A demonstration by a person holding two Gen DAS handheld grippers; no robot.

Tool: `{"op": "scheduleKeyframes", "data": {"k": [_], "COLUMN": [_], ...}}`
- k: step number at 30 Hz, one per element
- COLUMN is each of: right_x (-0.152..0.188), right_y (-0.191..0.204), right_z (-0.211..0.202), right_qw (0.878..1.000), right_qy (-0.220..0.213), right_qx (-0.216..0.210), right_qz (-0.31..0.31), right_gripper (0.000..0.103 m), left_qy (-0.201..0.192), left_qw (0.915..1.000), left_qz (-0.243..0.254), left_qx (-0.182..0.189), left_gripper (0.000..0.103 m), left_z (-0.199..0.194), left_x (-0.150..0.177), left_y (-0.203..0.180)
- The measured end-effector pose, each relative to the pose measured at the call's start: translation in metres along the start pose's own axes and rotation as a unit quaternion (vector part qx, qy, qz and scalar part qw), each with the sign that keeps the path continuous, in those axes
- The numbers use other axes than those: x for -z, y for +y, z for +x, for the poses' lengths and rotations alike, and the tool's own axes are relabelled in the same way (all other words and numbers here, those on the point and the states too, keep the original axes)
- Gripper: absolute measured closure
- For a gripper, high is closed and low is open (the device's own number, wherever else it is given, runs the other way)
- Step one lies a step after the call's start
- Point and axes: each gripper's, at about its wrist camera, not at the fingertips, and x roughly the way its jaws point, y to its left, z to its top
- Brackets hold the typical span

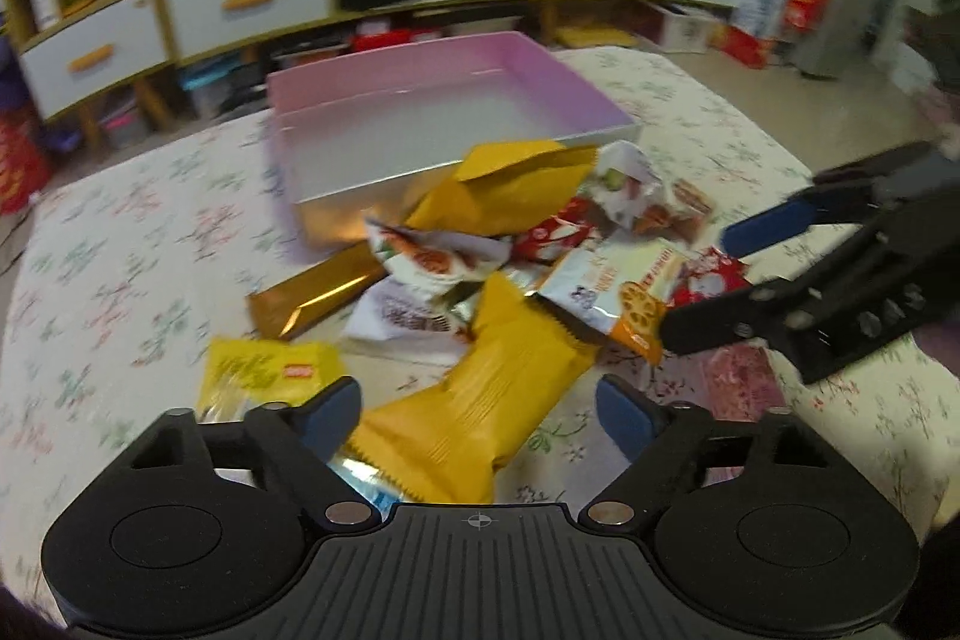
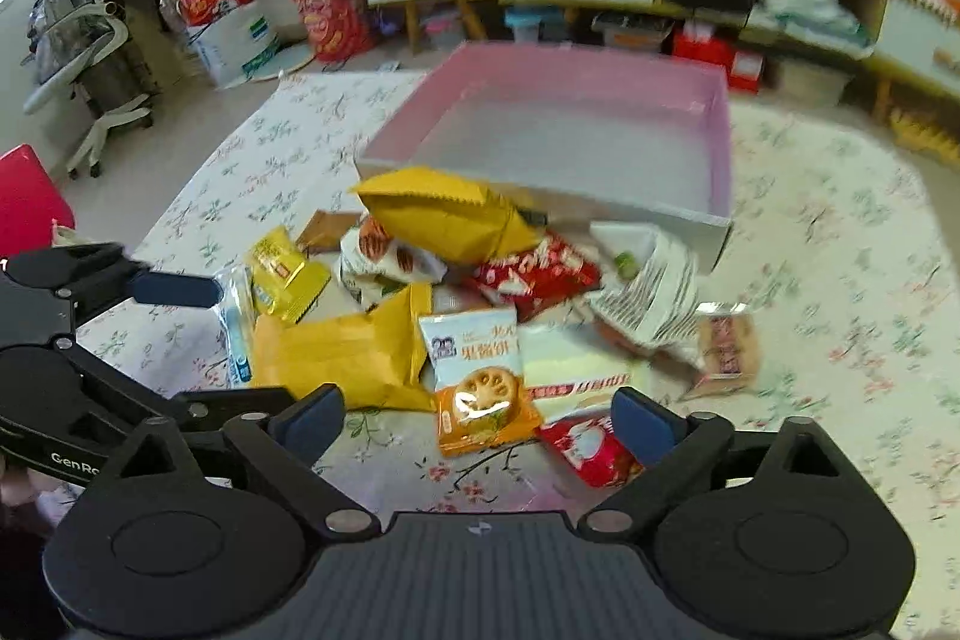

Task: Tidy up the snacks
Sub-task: 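Grasp the yellow pillow pack with the left tool while the right tool grasps the lotus-biscuit packet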

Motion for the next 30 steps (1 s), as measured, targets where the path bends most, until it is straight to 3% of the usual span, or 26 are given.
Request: {"op": "scheduleKeyframes", "data": {"k": [4, 8, 17, 19, 30], "right_x": [-0.003, -0.006, -0.011, -0.013, -0.018], "right_y": [-0.011, -0.016, -0.005, -0.002, -0.003], "right_z": [0.015, 0.023, 0.04, 0.041, 0.039], "right_qw": [0.999, 0.997, 0.998, 0.998, 0.999], "right_qy": [0.024, 0.037, 0.053, 0.053, 0.043], "right_qx": [-0.02, -0.041, -0.019, -0.008, 0.014], "right_qz": [0.029, 0.056, 0.034, 0.027, 0.028], "right_gripper": [0.052, 0.058, 0.076, 0.088, 0.092], "left_qy": [0.008, 0.025, 0.058, 0.059, 0.056], "left_qw": [0.9993, 0.9975, 0.9954, 0.9957, 0.9971], "left_qz": [0.027, 0.053, 0.073, 0.066, 0.044], "left_qx": [0.026, 0.041, 0.025, 0.026, 0.029], "left_gripper": [0.039, 0.045, 0.055, 0.06, 0.067], "left_z": [0.011, 0.023, 0.039, 0.041, 0.033], "left_x": [-0.003, -0.004, 0.0, 0.0, 0.001], "left_y": [-0.003, -0.007, -0.007, -0.006, -0.007]}}
